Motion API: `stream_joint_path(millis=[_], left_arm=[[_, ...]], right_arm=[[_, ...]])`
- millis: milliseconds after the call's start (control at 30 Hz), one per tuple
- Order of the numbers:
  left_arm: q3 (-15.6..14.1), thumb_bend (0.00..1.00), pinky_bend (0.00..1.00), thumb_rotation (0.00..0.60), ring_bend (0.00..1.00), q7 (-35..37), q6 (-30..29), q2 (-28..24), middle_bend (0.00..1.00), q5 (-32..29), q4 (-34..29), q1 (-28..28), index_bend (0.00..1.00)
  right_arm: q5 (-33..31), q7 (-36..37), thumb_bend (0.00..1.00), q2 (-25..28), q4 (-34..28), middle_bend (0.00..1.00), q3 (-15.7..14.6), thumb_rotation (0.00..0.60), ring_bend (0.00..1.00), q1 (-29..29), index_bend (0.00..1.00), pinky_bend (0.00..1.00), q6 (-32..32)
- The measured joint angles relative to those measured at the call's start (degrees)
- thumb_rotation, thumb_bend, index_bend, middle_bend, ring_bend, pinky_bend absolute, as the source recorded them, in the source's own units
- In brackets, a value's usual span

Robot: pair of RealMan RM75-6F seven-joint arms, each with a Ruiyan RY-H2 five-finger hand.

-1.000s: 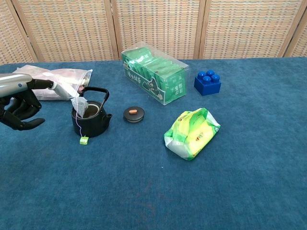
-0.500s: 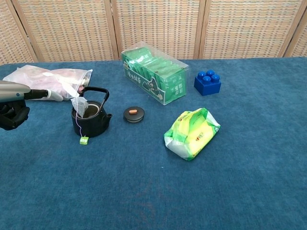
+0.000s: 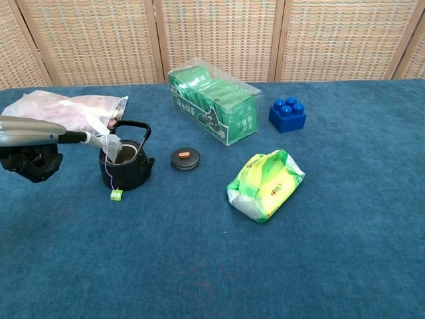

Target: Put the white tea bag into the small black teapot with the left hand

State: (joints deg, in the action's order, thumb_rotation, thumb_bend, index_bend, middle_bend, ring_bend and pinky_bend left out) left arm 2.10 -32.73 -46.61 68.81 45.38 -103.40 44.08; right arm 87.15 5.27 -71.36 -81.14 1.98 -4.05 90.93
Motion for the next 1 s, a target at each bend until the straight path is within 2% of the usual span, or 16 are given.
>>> stream_joint_path(millis=[367,667,1000], left_arm=[[-0.2,0.98,0.71,0.600,0.77,-0.8,1.9,3.8,0.88,-5.5,3.6,4.3,0.00],[-2.1,0.98,0.71,0.600,0.77,-1.8,3.1,5.2,0.88,-9.6,4.8,7.4,0.00],[-2.4,0.98,0.71,0.600,0.77,2.0,-0.1,1.1,0.88,-3.6,-0.9,5.4,0.00]], right_arm=[[-0.3,0.5,0.08,-0.1,0.6,0.20,-0.1,0.600,0.03,-0.3,0.11,0.10,0.0],[-0.5,0.8,0.09,-0.1,0.8,0.20,0.0,0.600,0.03,-0.5,0.11,0.10,0.1],[-0.4,1.0,0.08,-0.2,1.0,0.20,0.0,0.600,0.03,-0.4,0.11,0.10,0.1]])
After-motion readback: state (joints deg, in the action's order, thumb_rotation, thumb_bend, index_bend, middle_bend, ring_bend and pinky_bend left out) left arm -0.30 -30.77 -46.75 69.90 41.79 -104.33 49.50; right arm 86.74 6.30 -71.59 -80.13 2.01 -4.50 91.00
